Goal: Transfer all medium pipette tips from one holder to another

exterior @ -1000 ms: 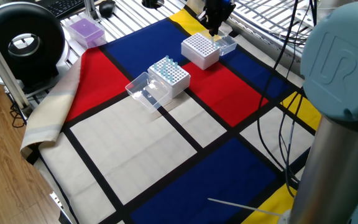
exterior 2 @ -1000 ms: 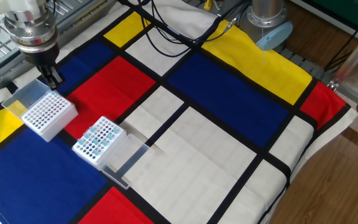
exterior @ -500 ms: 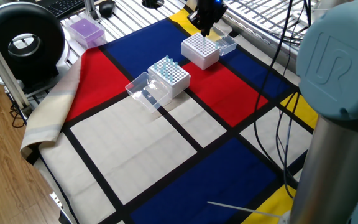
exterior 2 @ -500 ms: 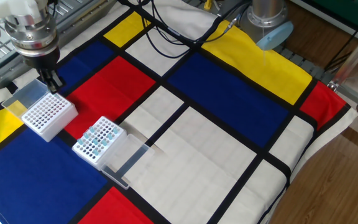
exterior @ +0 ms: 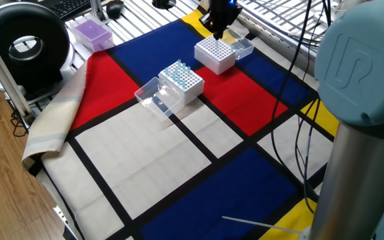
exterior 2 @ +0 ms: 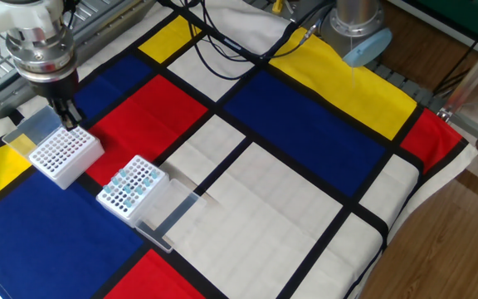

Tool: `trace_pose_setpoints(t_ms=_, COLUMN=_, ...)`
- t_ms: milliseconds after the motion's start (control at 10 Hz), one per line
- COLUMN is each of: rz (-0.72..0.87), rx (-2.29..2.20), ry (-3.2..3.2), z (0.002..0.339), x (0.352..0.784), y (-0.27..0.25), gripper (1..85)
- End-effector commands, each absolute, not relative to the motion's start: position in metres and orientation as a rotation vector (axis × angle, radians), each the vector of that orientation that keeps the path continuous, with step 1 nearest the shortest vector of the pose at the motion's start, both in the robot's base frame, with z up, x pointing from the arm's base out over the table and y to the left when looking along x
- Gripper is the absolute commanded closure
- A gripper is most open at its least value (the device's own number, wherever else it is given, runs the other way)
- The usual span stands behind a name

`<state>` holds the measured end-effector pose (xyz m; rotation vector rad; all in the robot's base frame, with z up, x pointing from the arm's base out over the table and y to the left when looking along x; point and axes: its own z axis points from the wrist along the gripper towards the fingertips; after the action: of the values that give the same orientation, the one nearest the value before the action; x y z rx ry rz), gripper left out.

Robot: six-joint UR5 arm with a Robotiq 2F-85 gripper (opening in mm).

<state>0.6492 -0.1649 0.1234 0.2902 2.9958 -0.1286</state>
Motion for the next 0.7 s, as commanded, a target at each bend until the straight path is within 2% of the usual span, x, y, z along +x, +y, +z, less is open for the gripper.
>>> trace_pose_setpoints(t_ms=0, rz=-0.114, rx=0.301, ry=2.987, z=0.1217, x=0.6515, y=-0.1624, gripper=81.3)
trace_pose_setpoints(t_ms=600, rz=-0.124, rx=0.307, ry=2.982, z=0.1168, x=0.6449, y=-0.1606, gripper=82.0)
